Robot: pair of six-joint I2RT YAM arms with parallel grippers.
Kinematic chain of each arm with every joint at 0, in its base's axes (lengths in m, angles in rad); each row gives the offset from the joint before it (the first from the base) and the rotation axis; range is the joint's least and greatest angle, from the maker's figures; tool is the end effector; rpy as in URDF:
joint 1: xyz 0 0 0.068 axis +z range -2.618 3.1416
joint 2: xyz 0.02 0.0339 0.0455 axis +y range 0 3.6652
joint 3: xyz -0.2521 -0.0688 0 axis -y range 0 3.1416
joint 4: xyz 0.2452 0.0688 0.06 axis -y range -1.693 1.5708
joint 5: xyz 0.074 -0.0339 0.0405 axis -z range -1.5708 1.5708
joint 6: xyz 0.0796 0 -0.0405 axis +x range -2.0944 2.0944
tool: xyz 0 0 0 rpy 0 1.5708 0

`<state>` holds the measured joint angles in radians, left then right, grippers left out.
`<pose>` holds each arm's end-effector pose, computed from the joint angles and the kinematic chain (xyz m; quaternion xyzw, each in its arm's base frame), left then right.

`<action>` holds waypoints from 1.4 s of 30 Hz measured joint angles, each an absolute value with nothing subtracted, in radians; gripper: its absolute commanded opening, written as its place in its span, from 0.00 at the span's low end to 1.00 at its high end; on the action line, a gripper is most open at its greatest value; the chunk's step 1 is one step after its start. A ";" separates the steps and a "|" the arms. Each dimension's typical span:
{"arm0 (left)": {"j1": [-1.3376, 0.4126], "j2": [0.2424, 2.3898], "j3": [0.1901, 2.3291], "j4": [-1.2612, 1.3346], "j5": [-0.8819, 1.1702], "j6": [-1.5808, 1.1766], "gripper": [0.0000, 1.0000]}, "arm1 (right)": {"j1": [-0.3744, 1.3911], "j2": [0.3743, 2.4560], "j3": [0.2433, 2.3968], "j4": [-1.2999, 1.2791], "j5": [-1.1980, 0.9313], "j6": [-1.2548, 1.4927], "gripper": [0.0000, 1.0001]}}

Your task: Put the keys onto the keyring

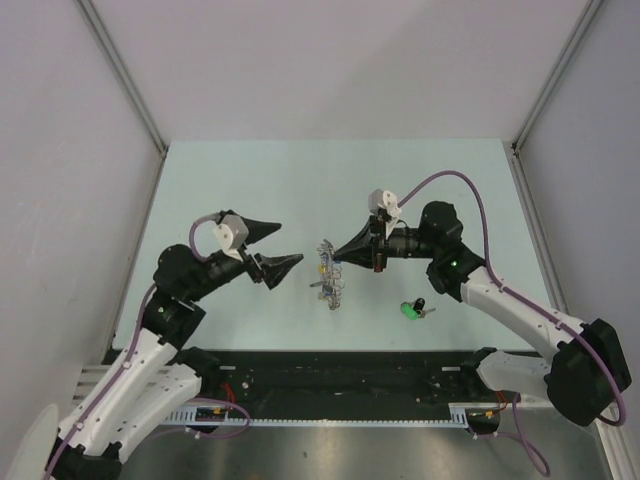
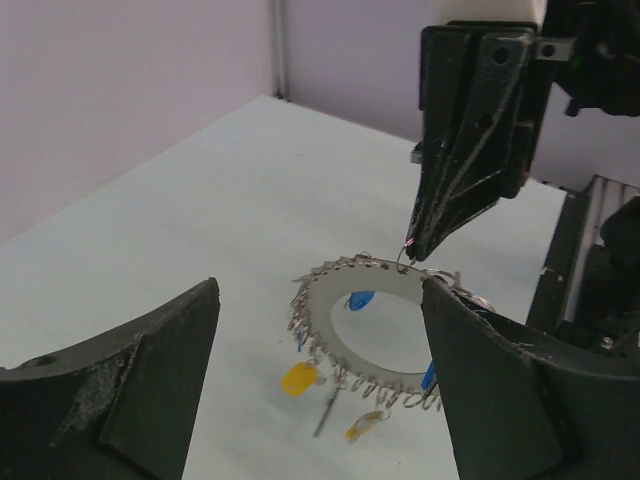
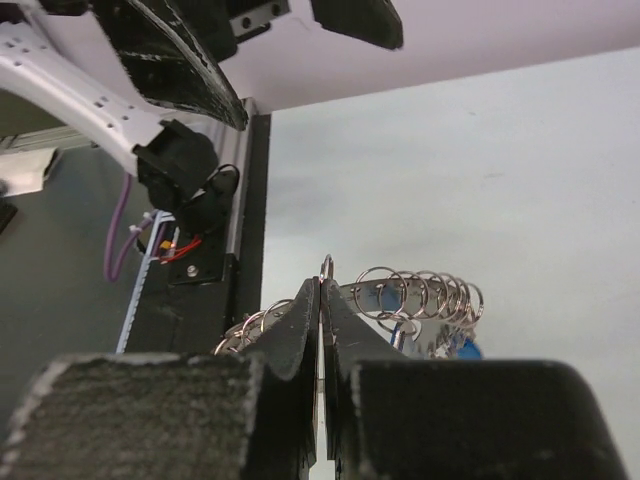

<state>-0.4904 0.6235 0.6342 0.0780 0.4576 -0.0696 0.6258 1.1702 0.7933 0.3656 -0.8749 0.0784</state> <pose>0.1640 -0.1274 0.3362 0.3010 0.6080 -0.3457 0.6482 0.2048 0.2234 0.3098 -0.4609 0.5396 0.5024 0.4939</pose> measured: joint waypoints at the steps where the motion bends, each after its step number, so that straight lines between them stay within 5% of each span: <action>1: -0.490 0.634 0.634 0.096 0.495 -0.072 0.85 | 0.617 1.170 0.793 0.376 -0.907 0.081 0.00; 15: -0.490 0.893 0.615 0.496 0.893 -0.318 0.45 | 0.572 1.161 0.793 0.496 -1.120 0.122 0.00; 42: -0.544 1.006 0.578 0.759 0.986 -0.471 0.34 | 0.581 1.174 0.793 0.645 -1.134 0.210 0.00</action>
<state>-0.5438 1.0061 0.5777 0.7586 0.9855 -0.4713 0.5808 1.1744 0.7933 0.6453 -1.1343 0.2096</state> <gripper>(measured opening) 0.369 0.009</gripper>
